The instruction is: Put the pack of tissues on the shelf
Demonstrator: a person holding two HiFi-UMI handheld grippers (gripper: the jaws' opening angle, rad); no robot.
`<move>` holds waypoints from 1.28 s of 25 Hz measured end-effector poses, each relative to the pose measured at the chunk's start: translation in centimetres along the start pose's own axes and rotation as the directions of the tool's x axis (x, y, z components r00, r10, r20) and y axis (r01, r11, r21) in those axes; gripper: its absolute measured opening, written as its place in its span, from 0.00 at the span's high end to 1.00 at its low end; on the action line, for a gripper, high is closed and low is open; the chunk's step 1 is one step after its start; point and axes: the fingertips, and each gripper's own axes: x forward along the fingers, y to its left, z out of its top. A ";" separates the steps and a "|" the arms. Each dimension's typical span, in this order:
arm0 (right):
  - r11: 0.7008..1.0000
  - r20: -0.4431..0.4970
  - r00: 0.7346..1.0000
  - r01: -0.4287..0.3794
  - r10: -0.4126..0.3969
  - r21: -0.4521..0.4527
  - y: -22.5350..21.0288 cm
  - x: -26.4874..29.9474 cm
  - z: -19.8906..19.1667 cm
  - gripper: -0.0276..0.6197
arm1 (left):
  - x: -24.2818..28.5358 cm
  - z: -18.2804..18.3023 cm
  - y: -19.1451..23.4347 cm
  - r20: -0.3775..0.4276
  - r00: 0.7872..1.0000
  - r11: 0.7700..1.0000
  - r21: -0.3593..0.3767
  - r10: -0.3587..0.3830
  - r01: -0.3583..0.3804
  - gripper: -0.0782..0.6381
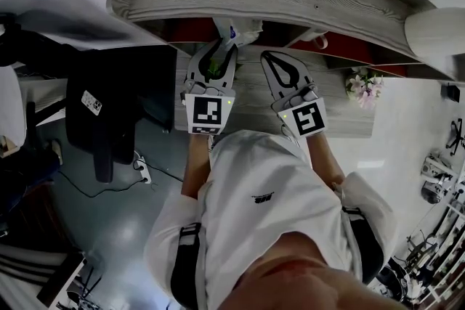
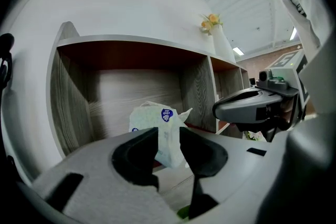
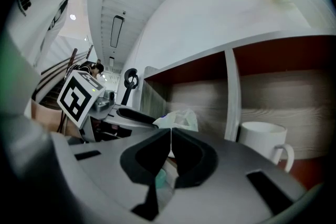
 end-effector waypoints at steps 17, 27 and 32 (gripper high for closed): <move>0.999 0.023 0.999 -0.045 0.046 -0.022 2.1 -1.9 0.9 0.92 | -3.7 1.1 -1.6 0.034 0.999 0.999 -0.003 0.034 -0.034 0.70; 0.998 0.037 0.998 -0.052 0.053 -0.024 2.8 -3.1 1.1 0.92 | -5.2 1.2 -2.9 0.036 0.999 0.999 0.000 0.041 -0.041 0.70; 0.998 0.036 0.998 -0.056 0.057 -0.025 3.1 -3.4 1.1 0.92 | -5.6 1.2 -3.2 0.034 0.999 0.999 0.006 0.041 -0.042 0.70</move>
